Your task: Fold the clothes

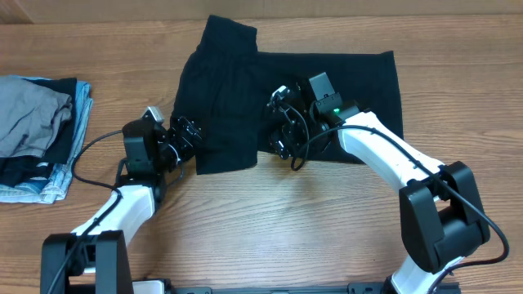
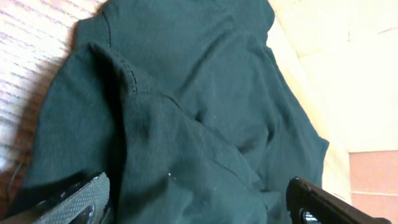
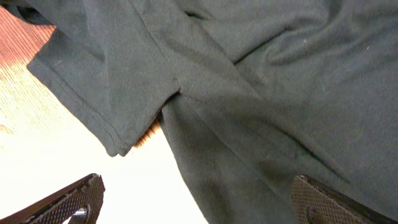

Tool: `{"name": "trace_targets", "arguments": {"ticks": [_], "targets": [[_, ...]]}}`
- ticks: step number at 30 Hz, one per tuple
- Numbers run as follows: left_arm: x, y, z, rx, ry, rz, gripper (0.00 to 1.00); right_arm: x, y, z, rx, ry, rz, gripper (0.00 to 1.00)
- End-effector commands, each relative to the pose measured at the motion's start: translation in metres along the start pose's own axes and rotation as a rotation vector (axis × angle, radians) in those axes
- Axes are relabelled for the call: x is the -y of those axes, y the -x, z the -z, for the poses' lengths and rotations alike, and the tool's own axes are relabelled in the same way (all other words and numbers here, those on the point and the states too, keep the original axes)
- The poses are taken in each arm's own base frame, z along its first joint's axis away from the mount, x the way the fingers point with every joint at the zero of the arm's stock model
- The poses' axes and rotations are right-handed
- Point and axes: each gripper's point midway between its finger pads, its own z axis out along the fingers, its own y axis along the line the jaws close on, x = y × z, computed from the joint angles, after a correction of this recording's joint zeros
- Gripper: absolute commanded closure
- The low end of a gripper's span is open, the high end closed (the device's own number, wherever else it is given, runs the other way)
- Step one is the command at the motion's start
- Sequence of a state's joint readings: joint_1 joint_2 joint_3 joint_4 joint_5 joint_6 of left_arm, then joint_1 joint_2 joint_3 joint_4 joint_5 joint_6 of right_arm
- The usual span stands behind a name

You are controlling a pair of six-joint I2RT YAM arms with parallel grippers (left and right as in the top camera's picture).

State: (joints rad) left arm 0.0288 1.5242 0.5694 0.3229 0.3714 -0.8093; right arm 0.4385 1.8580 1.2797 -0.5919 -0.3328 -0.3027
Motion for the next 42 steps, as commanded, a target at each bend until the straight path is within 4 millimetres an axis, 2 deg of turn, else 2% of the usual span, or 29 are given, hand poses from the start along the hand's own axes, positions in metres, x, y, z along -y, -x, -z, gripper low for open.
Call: {"name": "trace_targets", "arguments": {"ticks": [1, 5, 8, 15, 18, 21, 27, 35, 42], "targets": [[0.0, 0.002, -0.01, -0.002, -0.012, -0.055, 0.08, 0.001, 0.01, 0.007, 0.022, -0.005, -0.036, 0.0], [0.005, -0.005, -0.021, -0.026, -0.064, -0.071, 0.08, -0.002, 0.017, 0.017, 0.044, -0.01, -0.031, 0.0], [0.02, -0.007, -0.024, -0.046, -0.153, -0.082, 0.09, -0.003, 0.02, 0.023, 0.058, -0.013, -0.026, 0.0], [0.06, 0.005, -0.018, -0.036, -0.31, -0.108, 0.11, -0.004, 0.017, 0.023, 0.045, -0.01, -0.031, 0.0], [0.063, 0.012, -0.018, -0.015, -0.309, -0.115, 0.11, -0.004, 0.015, 0.023, 0.037, -0.009, -0.033, 0.0], [0.058, 0.019, -0.02, 0.026, -0.272, -0.119, 0.11, -0.004, 0.013, 0.023, 0.028, -0.011, -0.037, 0.0], [0.055, 0.025, -0.021, 0.061, -0.254, -0.14, 0.14, -0.004, 0.011, 0.023, 0.023, -0.009, -0.039, 0.0], [0.078, 0.044, -0.012, 0.15, -0.338, -0.176, 0.14, -0.005, 0.02, 0.023, 0.056, 0.001, -0.103, 0.0], [0.085, 0.058, -0.007, 0.222, -0.354, -0.174, 0.13, -0.032, 0.032, 0.027, 0.106, 0.166, -0.118, 0.0]]}}
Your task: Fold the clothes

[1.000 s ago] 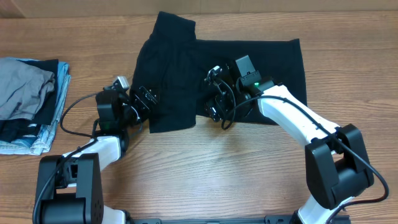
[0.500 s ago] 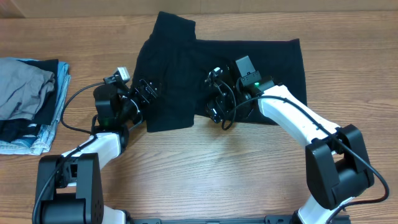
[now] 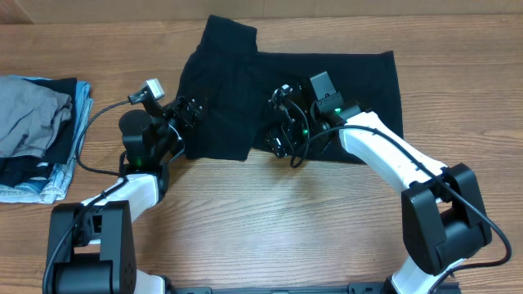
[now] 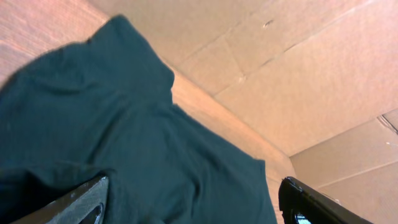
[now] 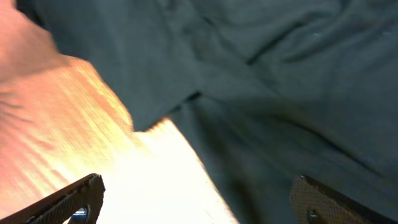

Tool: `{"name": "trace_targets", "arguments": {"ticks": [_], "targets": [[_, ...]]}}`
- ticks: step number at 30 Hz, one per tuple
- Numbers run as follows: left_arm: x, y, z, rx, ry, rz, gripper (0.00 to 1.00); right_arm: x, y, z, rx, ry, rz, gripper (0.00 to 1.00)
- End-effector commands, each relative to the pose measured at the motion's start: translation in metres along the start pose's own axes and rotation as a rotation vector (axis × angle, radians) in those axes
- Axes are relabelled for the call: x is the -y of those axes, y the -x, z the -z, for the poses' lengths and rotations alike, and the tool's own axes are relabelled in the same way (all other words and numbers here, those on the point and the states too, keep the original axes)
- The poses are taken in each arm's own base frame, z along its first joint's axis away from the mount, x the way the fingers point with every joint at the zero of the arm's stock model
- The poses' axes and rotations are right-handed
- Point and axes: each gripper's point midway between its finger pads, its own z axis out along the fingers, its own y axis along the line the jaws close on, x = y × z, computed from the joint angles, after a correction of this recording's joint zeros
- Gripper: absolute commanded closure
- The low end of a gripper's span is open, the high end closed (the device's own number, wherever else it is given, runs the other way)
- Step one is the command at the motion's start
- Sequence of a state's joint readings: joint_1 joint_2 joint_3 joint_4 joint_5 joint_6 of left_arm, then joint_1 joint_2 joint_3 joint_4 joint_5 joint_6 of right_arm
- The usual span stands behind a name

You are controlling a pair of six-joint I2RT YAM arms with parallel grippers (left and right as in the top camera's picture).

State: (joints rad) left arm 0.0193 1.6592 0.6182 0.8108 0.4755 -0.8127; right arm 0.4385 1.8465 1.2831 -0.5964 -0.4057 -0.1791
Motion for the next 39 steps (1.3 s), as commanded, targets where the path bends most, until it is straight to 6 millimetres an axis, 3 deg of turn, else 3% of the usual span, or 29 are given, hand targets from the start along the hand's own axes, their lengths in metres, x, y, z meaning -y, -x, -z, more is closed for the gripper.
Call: {"name": "trace_targets", "arguments": {"ticks": [1, 7, 11, 14, 23, 26, 31, 39], "targets": [[0.01, 0.015, -0.004, 0.061, -0.024, -0.003, 0.13, -0.026, 0.023, 0.02, 0.077, 0.113, -0.004, 0.0], [0.025, 0.016, -0.004, 0.06, -0.087, 0.018, 0.14, -0.043, 0.029, 0.02, 0.088, 0.234, -0.147, 0.0], [0.024, 0.009, -0.006, 0.035, -0.076, 0.028, 0.14, -0.025, 0.033, 0.0, 0.063, 0.202, -0.583, 0.0], [0.019, 0.001, -0.007, 0.0, -0.061, 0.045, 0.14, -0.023, 0.032, -0.016, 0.04, 0.24, -0.704, 0.0], [-0.03, -0.014, 0.002, -0.075, 0.111, 0.093, 0.15, -0.021, 0.039, -0.051, 0.035, 0.36, -0.791, 0.0], [-0.034, -0.016, 0.003, -0.083, 0.127, 0.089, 0.15, -0.024, 0.046, -0.052, 0.054, 0.4, -0.781, 0.06], [-0.037, -0.017, 0.004, -0.087, 0.138, 0.095, 0.15, -0.025, 0.05, -0.052, 0.062, 0.42, -0.786, 0.24], [-0.053, -0.036, 0.009, -0.154, 0.211, 0.139, 0.11, -0.016, 0.038, -0.058, 0.036, 0.351, -0.834, 0.22]]}}
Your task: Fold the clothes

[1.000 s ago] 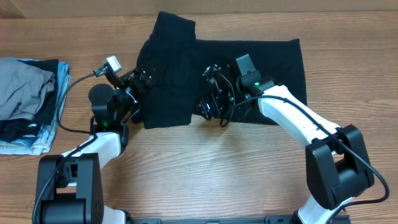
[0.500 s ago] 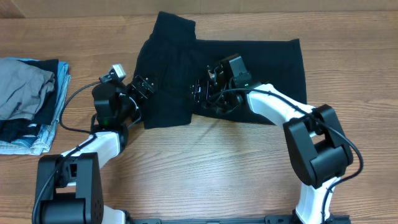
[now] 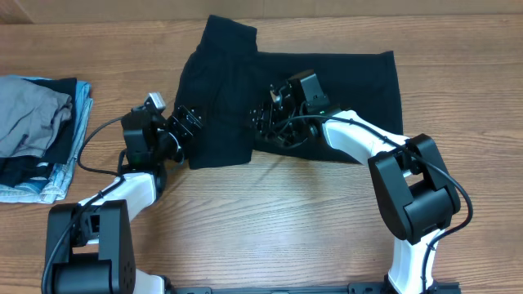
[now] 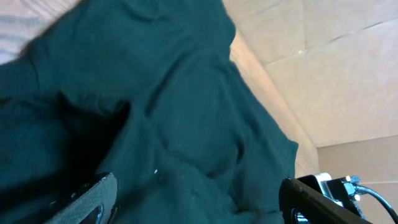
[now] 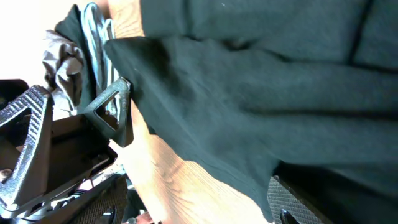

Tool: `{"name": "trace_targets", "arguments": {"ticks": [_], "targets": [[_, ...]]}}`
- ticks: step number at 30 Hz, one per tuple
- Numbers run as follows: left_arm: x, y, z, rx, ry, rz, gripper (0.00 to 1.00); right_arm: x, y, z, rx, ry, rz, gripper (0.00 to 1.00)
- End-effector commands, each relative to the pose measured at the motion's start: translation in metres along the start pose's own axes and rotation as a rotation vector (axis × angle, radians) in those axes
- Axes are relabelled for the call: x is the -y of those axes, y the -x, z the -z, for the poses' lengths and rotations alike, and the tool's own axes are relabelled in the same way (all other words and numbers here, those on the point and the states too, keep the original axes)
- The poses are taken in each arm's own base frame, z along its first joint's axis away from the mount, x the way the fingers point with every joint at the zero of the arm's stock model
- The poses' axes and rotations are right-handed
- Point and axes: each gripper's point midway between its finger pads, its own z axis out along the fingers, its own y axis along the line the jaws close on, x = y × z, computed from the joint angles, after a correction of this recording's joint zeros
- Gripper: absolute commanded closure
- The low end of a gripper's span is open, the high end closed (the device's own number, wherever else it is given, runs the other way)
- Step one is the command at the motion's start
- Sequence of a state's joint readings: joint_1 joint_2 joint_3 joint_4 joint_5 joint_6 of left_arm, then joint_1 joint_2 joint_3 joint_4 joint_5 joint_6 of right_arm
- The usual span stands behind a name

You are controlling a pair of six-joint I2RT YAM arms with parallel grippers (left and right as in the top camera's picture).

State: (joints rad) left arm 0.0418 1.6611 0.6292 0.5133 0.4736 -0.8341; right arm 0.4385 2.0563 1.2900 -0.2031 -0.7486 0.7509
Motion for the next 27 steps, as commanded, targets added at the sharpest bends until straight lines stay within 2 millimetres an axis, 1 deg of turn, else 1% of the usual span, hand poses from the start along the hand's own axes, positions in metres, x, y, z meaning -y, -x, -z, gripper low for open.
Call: {"name": "trace_targets", "arguments": {"ticks": [1, 4, 8, 12, 18, 21, 23, 26, 27], "targets": [[-0.004, 0.002, -0.001, 0.001, 0.014, -0.018, 0.11, 0.008, 0.008, -0.001, 0.027, -0.035, -0.026, 0.21], [-0.006, -0.002, -0.001, -0.014, 0.026, -0.01, 0.1, 0.007, 0.009, -0.002, 0.03, -0.034, -0.029, 0.21], [-0.017, -0.004, -0.001, -0.013, 0.074, 0.01, 0.12, 0.008, 0.008, -0.002, 0.03, -0.04, -0.034, 0.21], [-0.021, 0.005, 0.0, 0.029, 0.102, 0.0, 0.13, 0.008, 0.008, -0.002, 0.029, -0.04, -0.035, 0.21], [-0.013, 0.016, -0.002, 0.047, 0.095, -0.085, 0.13, 0.008, 0.007, -0.003, 0.027, -0.041, -0.042, 0.21], [-0.025, 0.015, -0.001, 0.052, 0.152, -0.077, 0.12, 0.006, 0.006, -0.004, 0.026, -0.037, -0.034, 0.21], [-0.025, 0.014, 0.0, 0.048, 0.154, -0.094, 0.11, 0.004, 0.005, -0.006, 0.025, -0.037, -0.028, 0.21], [-0.025, 0.013, -0.001, 0.044, 0.151, -0.094, 0.09, 0.001, 0.004, -0.01, 0.025, -0.029, -0.016, 0.24], [-0.024, 0.013, -0.001, 0.042, 0.149, -0.094, 0.09, 0.0, 0.003, -0.011, 0.025, -0.027, -0.012, 0.27]]}}
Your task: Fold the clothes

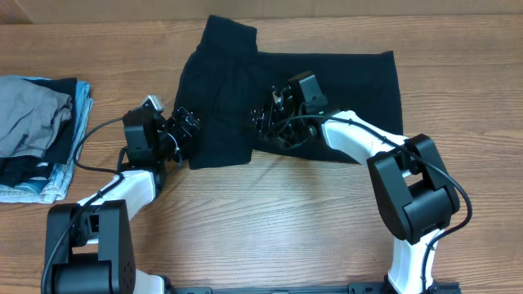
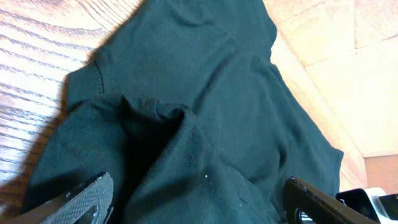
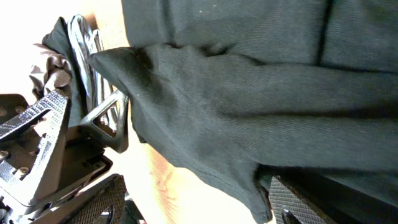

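A black garment point(image 1: 343, 90) lies spread across the far middle of the table, its left part folded over itself into a thicker flap point(image 1: 216, 122). My left gripper point(image 1: 186, 129) sits at the flap's left edge. In its wrist view it point(image 2: 199, 205) is open, with dark cloth point(image 2: 205, 112) lying between the wide-set fingers. My right gripper point(image 1: 263, 126) is low at the flap's right edge. It point(image 3: 196, 202) is open too, with the cloth's hem point(image 3: 249, 81) reaching its right pad point(image 3: 298, 202).
A pile of folded clothes point(image 1: 37, 135), grey on top of blue, lies at the table's left edge. Bare wooden table point(image 1: 270, 229) runs along the front. A cardboard wall point(image 2: 348, 56) stands behind the garment.
The left wrist camera now points lower, showing more table and the flap's rumpled left edge. The right gripper and the garment have hardly shifted.
First the left gripper was at the flap's lower left corner and the right gripper at the lower hem, both open. Then the left wrist was raised and the flap's hem lay higher. Then the right gripper was further left at the flap's right edge, where it stays.
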Tool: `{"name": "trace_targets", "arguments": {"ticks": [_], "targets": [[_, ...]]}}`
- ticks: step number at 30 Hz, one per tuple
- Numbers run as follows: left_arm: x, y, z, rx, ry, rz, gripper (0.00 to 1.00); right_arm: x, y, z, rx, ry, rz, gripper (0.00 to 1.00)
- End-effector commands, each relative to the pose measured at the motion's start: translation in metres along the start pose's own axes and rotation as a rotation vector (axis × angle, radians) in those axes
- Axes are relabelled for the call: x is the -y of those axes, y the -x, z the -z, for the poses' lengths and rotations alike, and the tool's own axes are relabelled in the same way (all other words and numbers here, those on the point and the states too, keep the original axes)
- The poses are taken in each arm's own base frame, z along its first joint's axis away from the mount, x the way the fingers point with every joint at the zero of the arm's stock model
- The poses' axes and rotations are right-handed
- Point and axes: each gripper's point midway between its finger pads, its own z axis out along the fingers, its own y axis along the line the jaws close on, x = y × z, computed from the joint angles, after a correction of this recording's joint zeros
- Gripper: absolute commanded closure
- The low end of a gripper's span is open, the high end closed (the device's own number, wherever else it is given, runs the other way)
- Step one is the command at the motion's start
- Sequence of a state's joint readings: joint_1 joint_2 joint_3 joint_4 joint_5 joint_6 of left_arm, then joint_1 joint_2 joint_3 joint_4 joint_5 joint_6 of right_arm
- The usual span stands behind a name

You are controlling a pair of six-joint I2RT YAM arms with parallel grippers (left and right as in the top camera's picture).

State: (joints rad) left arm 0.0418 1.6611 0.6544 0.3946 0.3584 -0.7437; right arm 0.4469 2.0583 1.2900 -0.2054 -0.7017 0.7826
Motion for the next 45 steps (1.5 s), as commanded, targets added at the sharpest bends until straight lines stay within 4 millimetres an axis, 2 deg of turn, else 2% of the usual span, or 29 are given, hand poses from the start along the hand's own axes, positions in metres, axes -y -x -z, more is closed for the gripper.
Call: {"name": "trace_targets", "arguments": {"ticks": [1, 5, 9, 12, 14, 18, 20, 23, 26, 30, 34, 38, 45], "targets": [[0.001, 0.008, -0.002, 0.022, 0.007, -0.041, 0.09, -0.006, 0.001, -0.009, 0.001, 0.01, 0.018, 0.31], [0.002, 0.001, -0.006, 0.005, 0.009, -0.047, 0.1, -0.007, 0.002, -0.011, 0.005, 0.018, 0.001, 0.43], [-0.003, -0.008, -0.013, -0.02, 0.013, -0.043, 0.11, -0.003, 0.002, -0.012, 0.003, 0.007, -0.009, 0.44], [0.001, -0.009, -0.016, -0.027, -0.016, -0.045, 0.18, 0.004, 0.002, -0.012, 0.011, -0.024, -0.026, 0.44], [0.002, -0.009, -0.016, -0.026, -0.019, -0.047, 0.28, 0.011, 0.001, -0.011, 0.018, -0.057, -0.043, 0.44], [0.001, -0.009, -0.016, -0.028, -0.018, -0.045, 0.51, 0.009, 0.003, -0.011, 0.023, -0.049, -0.035, 0.46], [0.002, -0.01, -0.016, -0.03, -0.024, -0.032, 0.62, 0.007, 0.003, -0.012, 0.025, -0.044, -0.03, 0.56], [0.009, -0.009, -0.015, -0.032, -0.055, -0.019, 0.72, 0.0, 0.005, -0.012, 0.027, -0.012, -0.009, 0.79], [0.013, -0.008, -0.015, -0.033, -0.076, -0.017, 0.78, -0.009, 0.008, -0.013, 0.037, 0.021, 0.019, 0.9], [0.015, -0.007, -0.015, -0.028, -0.082, -0.006, 0.91, -0.015, 0.011, -0.013, 0.05, 0.038, 0.039, 0.96], [0.024, -0.001, -0.014, -0.01, -0.123, 0.014, 0.96, -0.021, 0.016, -0.012, 0.07, 0.062, 0.074, 0.96], [0.038, 0.009, -0.012, 0.027, -0.181, 0.013, 0.96, -0.018, 0.023, -0.009, 0.098, 0.052, 0.091, 0.96], [0.057, 0.021, -0.007, 0.066, -0.265, 0.026, 0.96, -0.037, 0.035, -0.006, 0.147, 0.116, 0.183, 0.96]]}}
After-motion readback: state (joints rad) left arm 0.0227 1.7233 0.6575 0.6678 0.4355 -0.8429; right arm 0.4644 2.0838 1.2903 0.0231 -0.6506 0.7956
